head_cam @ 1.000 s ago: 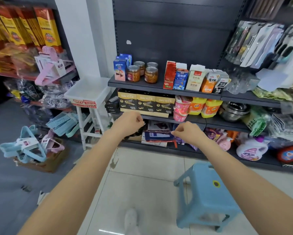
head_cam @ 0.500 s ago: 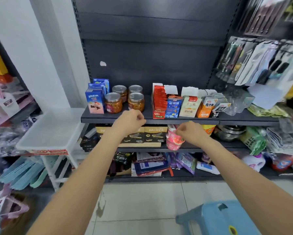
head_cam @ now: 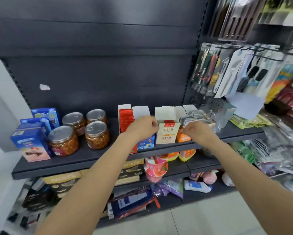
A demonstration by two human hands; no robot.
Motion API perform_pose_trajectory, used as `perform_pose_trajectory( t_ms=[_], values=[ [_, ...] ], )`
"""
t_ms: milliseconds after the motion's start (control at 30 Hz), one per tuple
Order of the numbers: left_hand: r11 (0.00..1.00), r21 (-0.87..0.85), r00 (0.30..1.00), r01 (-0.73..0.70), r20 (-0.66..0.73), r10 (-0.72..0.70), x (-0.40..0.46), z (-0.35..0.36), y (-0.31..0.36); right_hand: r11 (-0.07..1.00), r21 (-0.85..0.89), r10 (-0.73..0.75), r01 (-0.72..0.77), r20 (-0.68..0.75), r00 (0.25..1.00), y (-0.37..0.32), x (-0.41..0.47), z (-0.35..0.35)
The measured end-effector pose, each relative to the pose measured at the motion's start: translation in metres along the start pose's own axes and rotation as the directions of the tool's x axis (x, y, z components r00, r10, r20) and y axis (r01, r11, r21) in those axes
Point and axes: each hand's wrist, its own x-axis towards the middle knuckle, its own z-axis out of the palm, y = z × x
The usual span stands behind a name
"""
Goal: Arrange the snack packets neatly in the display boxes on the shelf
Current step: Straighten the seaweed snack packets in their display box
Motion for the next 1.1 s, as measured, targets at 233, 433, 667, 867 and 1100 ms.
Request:
perform_pose_trajectory(
  t_ms=[233,433,667,867,1100],
  values=[
    [0.999,-0.044,0.999,0.011,0.031,-0.009,0.136,0.020,0.015,0.998,-0.040,0.057,-0.057,-0.019,0.998,0.049,0.119,-0.038],
    [0.993,-0.113,1.000,-0.010,0.019,0.012,0.218,0.027,0.017,0.994,0.042,0.105,-0.104,-0.028,0.994,0.068,0.182,-0.053],
    [0.993,-0.104,0.993,-0.064,0.089,0.073,0.283,0.044,0.009,0.987,0.000,0.158,-0.158,-0.005,0.987,0.085,0.238,-0.048],
    [0.994,-0.046,0.961,-0.097,0.255,0.106,0.325,0.059,-0.007,0.968,-0.029,0.250,-0.250,-0.014,0.968,0.100,0.275,-0.046],
    [0.992,-0.057,0.937,-0.110,0.327,0.123,0.346,0.073,-0.016,0.973,-0.054,0.225,-0.223,0.030,0.974,0.119,0.288,-0.042]
  ],
)
